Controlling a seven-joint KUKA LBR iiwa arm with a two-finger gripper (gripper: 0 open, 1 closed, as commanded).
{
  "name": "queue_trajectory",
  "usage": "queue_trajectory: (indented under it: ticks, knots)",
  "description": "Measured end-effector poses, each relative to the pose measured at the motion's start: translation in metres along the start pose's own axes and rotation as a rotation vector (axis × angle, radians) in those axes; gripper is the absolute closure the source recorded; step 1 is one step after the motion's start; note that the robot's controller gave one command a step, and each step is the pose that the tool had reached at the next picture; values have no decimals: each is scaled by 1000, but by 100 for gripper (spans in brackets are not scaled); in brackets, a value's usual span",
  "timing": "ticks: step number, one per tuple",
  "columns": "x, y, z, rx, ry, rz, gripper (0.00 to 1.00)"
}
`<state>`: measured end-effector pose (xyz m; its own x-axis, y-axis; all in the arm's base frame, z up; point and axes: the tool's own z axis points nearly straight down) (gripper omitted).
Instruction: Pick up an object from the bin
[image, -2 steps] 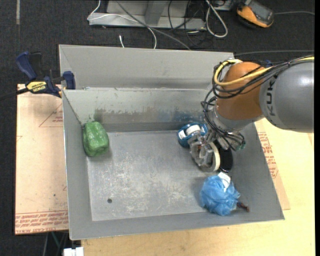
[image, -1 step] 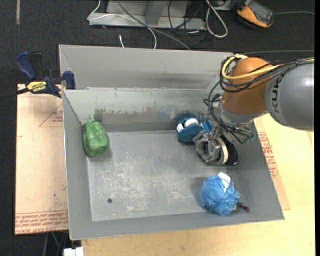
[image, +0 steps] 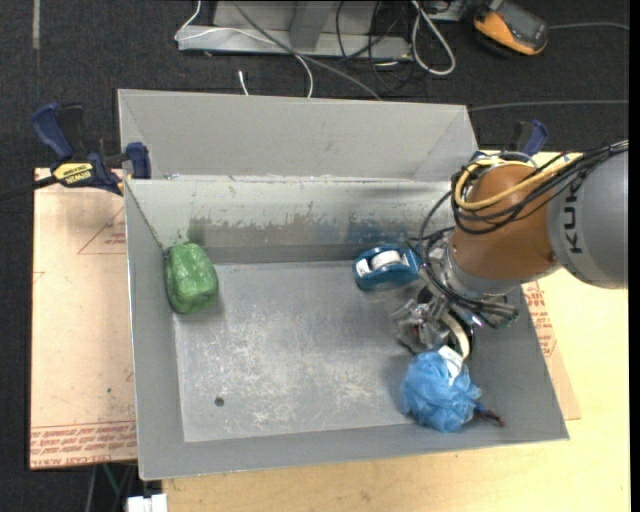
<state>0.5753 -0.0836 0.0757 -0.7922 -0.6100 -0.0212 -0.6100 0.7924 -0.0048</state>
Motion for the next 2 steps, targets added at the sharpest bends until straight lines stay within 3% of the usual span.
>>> queue_trajectory:
  ticks: [1, 2]
  knots:
    - [-29, -53, -3, -19, 6, 13, 100]
    - [-6, -19, 2, -12, 6, -16, 100]
